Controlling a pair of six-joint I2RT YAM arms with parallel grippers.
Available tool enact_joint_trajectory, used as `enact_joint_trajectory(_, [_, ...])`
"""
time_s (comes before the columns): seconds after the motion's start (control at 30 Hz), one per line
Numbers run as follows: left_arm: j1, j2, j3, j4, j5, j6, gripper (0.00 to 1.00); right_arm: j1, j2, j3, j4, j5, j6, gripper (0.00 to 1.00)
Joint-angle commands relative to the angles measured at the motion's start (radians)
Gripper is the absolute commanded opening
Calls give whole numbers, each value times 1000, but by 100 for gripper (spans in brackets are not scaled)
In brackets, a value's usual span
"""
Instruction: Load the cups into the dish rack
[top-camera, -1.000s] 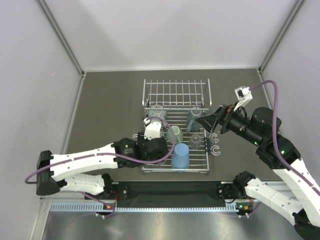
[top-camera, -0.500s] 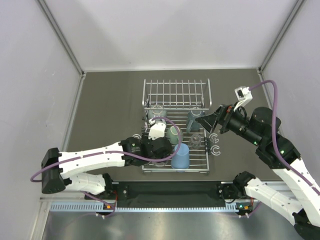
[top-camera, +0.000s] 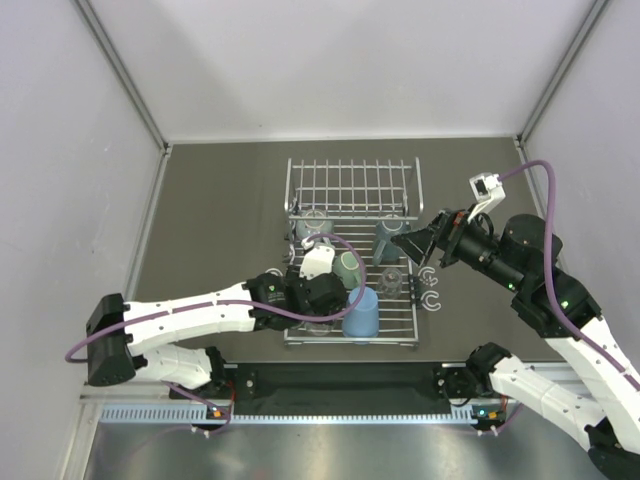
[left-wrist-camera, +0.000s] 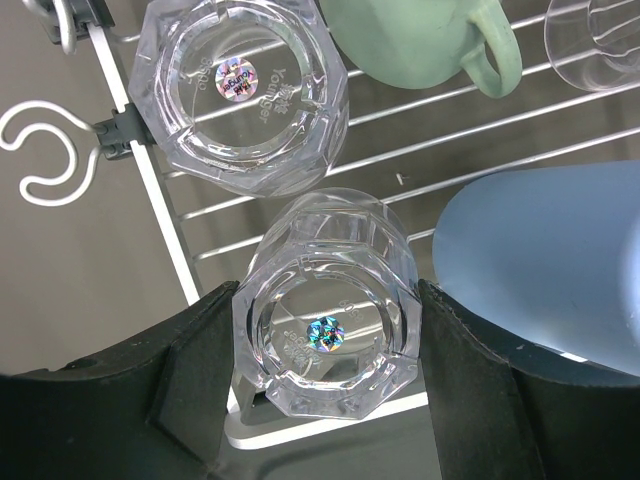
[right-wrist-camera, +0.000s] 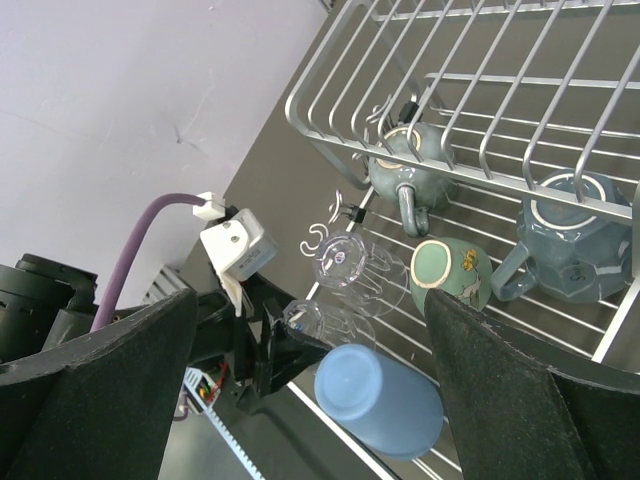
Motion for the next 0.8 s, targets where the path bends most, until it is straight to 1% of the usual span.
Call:
enact_joint_trajectory(0.0, [4,10,5,45,5,8,15,13,2,-2,11,13,-14,95])
enact_joint_trajectory(0.13, [4,10,0,45,5,8,24,13,2,-4,13,13,-14,95])
enact_joint_trajectory(0.17, [3,12,-1,45,5,8,29,11,1,-2,11,11,-16,95])
enact_joint_trajectory(0.23, [4,10,0,45,8,6,35,13,1,-2,11,13,-16,95])
enact_joint_trajectory(0.27, [3,9,-1,45,8,6,40,13,1,-2,13,11,-16,95])
enact_joint_trajectory(0.37, [4,3,-6,50,11,8,48,13,1,-4,13,10,-16,95])
enact_joint_trajectory(0.4, [3,-3,-6,52,13,8,52,11,1,-4,13,11,-16,95])
enact_joint_trajectory(0.47, [4,-11,-12,55,14,8,57,13,-1,-4,11,11,-14,95])
enact_joint_trajectory(0.5, [4,-19,-12,56,14,6,62,13,-1,-7,11,13,-16,95])
enact_joint_trajectory(0.57, [4,-28,-17,56,14,6,66,13,1,-7,11,13,-16,95])
enact_joint_trajectory(0.6, [4,-37,-17,56,14,5,70,13,2,-7,11,13,-16,95])
enact_joint_trajectory(0.7, [4,-60,-15,48,13,6,73,13,9,-4,11,11,-16,95])
enact_joint_trajectory(0.77, [4,-80,-14,45,10,5,84,11,16,-1,11,13,-14,95])
